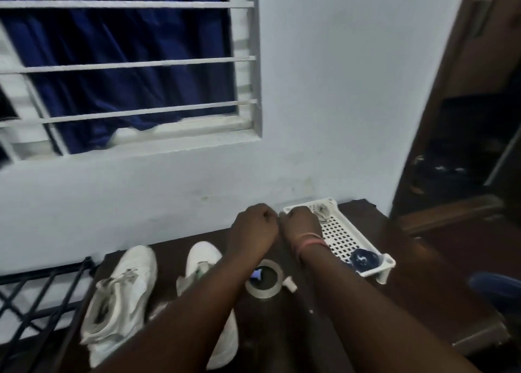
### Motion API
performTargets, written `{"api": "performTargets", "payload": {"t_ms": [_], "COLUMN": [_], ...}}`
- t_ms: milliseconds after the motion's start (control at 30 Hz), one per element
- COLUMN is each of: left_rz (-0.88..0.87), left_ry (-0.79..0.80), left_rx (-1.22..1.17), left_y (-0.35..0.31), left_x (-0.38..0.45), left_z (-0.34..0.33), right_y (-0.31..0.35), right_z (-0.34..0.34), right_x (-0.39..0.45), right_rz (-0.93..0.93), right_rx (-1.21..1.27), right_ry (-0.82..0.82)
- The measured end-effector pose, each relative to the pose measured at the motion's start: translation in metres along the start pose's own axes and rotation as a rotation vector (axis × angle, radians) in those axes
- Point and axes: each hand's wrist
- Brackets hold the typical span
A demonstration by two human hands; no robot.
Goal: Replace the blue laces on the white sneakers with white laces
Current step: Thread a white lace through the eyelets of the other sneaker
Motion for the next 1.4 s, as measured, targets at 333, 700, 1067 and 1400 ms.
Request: {"api": "performTargets", "payload": {"t_ms": [333, 700, 1067, 1400], "left_rz": [0.147, 0.248, 0.303, 0.254], "left_ry": [0.275, 0.317, -0.010, -0.003], "left_rx": [-0.211, -0.442, -0.698, -0.701], "left_y": [-0.043, -0.015, -0.007, 0.037], "left_x": [0.123, 0.153, 0.105, 0.001], "left_z": [-0.125, -0.171, -0.088, 0.030], "right_y": [-0.088, -0.134, -0.057, 0.018], "right_z": [0.048, 0.028, 0.002, -0.049], "right_x": [0.108, 0.156, 0.084, -0.024], "right_rz": [0.024, 0.119, 0.393, 0.308], "right_rx": [-0.240, -0.419, -0.171, 0.465], "right_ry": [-0.092, -0.107, -0.201, -0.059]}}
Point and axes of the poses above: each hand's wrist, its own x-axis towards the middle knuckle, its own z-axis out of the back of the hand, y = z × x, and after that the axes turned 10 degrees about y, right-handed
